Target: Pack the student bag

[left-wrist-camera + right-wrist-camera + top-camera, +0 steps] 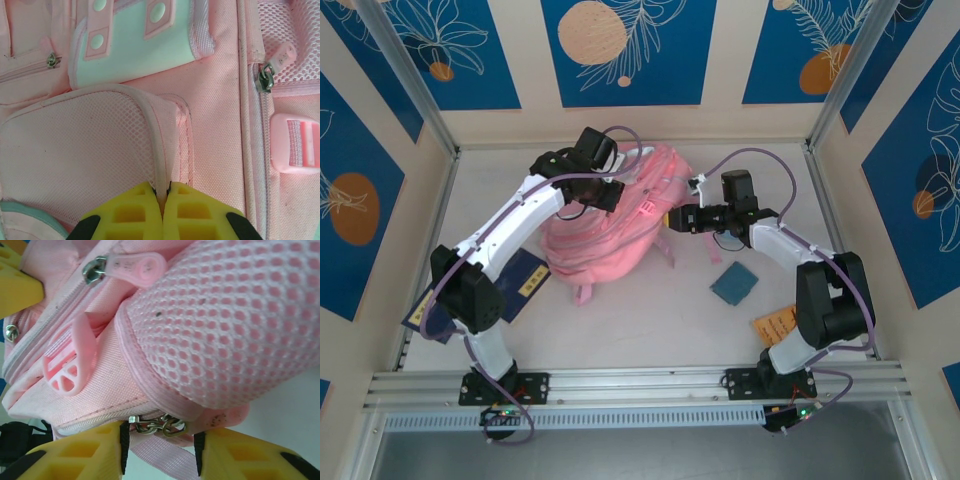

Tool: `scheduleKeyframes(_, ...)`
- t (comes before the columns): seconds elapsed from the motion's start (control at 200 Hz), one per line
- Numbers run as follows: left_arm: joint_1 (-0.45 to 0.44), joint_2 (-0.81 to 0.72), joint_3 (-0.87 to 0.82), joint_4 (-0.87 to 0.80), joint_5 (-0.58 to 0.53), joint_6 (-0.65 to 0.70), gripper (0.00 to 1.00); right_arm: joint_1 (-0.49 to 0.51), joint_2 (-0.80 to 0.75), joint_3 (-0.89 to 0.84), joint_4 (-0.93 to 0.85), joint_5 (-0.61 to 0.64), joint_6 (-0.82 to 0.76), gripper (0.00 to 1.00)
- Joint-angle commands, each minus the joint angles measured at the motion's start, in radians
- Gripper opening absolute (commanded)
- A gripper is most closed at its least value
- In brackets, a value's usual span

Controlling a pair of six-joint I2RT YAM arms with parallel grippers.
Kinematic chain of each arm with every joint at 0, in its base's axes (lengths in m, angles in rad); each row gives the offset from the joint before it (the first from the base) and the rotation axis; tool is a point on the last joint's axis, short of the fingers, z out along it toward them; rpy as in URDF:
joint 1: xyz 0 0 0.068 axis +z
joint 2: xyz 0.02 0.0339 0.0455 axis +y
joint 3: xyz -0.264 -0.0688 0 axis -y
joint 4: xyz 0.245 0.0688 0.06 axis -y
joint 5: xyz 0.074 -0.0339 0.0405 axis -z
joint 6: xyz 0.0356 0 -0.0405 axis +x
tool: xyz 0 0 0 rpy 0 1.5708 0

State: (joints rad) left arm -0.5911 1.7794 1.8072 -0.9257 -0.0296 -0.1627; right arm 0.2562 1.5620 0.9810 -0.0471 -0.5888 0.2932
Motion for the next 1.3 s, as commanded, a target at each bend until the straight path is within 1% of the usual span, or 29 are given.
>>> scheduleKeyframes(0.0,0.001,-0.057,0.024,0.110,0.054,-0.013,0.00,0.014,0.012,0.002,0.022,-0.062,-0.021,0.37)
scheduleKeyframes(0.07,0.001,-0.053,0.024,0.110,0.053,-0.019,0.00,0.020,0.011,0.002,0.011,-0.058,-0.031,0.34)
scheduleKeyframes(0.13,0.001,-0.052,0.026,0.113,0.053,-0.022,0.00,0.025,0.010,0.002,0.004,-0.044,-0.041,0.34)
scheduleKeyframes(0.245,0.001,-0.049,0.027,0.114,0.051,-0.026,0.00,0.041,0.010,0.010,-0.025,-0.001,-0.072,0.35)
scheduleKeyframes(0.35,0.001,-0.046,0.029,0.116,0.052,-0.028,0.00,0.063,0.013,0.021,-0.050,0.047,-0.107,0.39)
scheduleKeyframes(0.465,0.002,-0.044,0.032,0.116,0.051,-0.030,0.00,0.074,0.021,0.028,-0.056,0.098,-0.117,0.39)
scheduleKeyframes(0.545,0.003,-0.042,0.032,0.116,0.050,-0.031,0.00,0.078,0.020,0.024,-0.045,0.134,-0.114,0.35)
scheduleKeyframes(0.67,0.002,-0.039,0.032,0.114,0.041,-0.035,0.00,0.081,0.004,0.005,-0.024,0.171,-0.111,0.23)
scheduleKeyframes(0.69,0.003,-0.038,0.031,0.114,0.038,-0.036,0.00,0.080,0.000,0.002,-0.019,0.173,-0.113,0.19)
scheduleKeyframes(0.745,0.002,-0.036,0.030,0.114,0.030,-0.042,0.00,0.080,-0.009,-0.004,-0.025,0.180,-0.116,0.13)
scheduleKeyframes(0.78,0.003,-0.033,0.030,0.116,0.025,-0.050,0.00,0.082,-0.017,-0.007,-0.031,0.185,-0.118,0.11)
scheduleKeyframes(0.9,0.002,-0.019,0.025,0.132,0.017,-0.087,0.00,0.095,-0.047,-0.032,-0.043,0.172,-0.133,0.08)
scheduleKeyframes(1.015,0.003,0.009,0.021,0.159,0.017,-0.144,0.00,0.125,-0.076,-0.059,-0.050,0.113,-0.136,0.06)
scheduleKeyframes(1.135,0.002,0.049,0.020,0.202,0.025,-0.235,0.00,0.178,-0.104,-0.098,-0.027,0.046,-0.115,0.04)
scheduleKeyframes(1.295,-0.009,0.084,0.009,0.247,0.028,-0.290,0.00,0.261,-0.142,-0.154,0.033,0.040,-0.071,0.04)
